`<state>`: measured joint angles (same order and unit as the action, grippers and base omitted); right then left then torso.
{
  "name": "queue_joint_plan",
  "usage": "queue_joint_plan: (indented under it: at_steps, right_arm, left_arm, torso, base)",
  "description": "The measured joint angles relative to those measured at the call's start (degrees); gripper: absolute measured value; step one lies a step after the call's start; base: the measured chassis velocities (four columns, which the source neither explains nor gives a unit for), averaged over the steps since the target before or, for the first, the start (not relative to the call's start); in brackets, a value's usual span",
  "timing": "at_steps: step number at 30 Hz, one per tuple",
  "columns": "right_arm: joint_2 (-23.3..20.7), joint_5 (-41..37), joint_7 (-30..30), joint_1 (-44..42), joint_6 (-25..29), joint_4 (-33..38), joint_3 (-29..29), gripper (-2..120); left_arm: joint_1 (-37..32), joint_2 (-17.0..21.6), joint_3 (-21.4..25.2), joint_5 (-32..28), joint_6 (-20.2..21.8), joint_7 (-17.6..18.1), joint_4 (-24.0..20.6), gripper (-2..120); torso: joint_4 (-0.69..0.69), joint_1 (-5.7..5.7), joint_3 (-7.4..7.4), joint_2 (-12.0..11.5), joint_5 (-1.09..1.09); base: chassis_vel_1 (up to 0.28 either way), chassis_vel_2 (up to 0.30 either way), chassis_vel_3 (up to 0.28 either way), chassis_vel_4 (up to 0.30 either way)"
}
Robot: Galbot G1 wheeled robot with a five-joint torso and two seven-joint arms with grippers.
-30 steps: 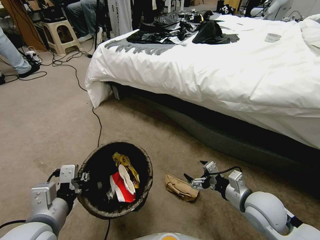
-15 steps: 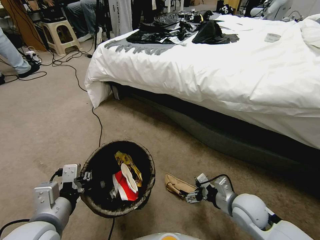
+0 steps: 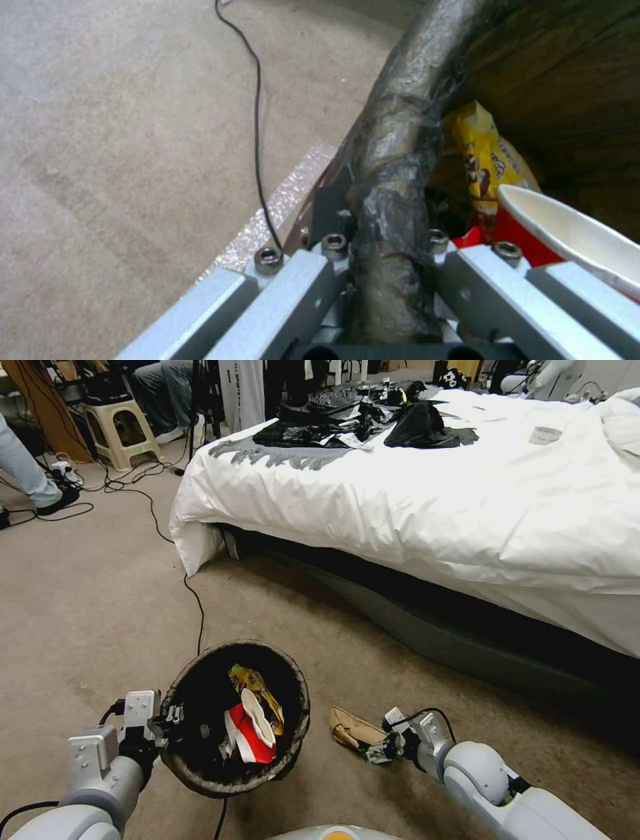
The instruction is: Pick up the trash bin, then pick up the garbage from the floor and place it into the trash bin.
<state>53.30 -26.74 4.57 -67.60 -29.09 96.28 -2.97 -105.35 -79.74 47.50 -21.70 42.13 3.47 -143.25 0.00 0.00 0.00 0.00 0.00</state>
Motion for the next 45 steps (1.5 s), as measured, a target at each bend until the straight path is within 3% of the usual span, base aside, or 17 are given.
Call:
queue_joint_plan:
  at_steps: [11, 29, 45]
  right_arm:
    - [1.69, 2.99, 0.46, 2.31, 1.31, -4.67, -2.06, 100]
    - [2.52, 6.3, 1.21, 2.47, 2.11, -4.1, -4.19, 100]
    - [5.63, 9.05, 1.19, 5.38, 2.27, -9.85, -7.02, 100]
  left_arm:
    - [0.12, -0.08, -0.23, 0.26, 0.0, 0.0, 0.0, 1]
    - [-0.19, -0.13, -0.3, 0.66, 0.0, -0.09, 0.0, 1]
    - [-0.14, -0.04, -0.42, 0.7, 0.0, -0.21, 0.0, 1]
  torso:
    - [0.0, 0.0, 0.0, 0.0, 0.0]
    - [0.0, 0.0, 0.0, 0.0, 0.0]
    - [0.0, 0.0, 0.0, 0.0, 0.0]
  base:
    - [0.0, 0.0, 0.0, 0.0]
    - [0.0, 0.0, 0.0, 0.0]
    - [0.0, 0.0, 0.0, 0.0]
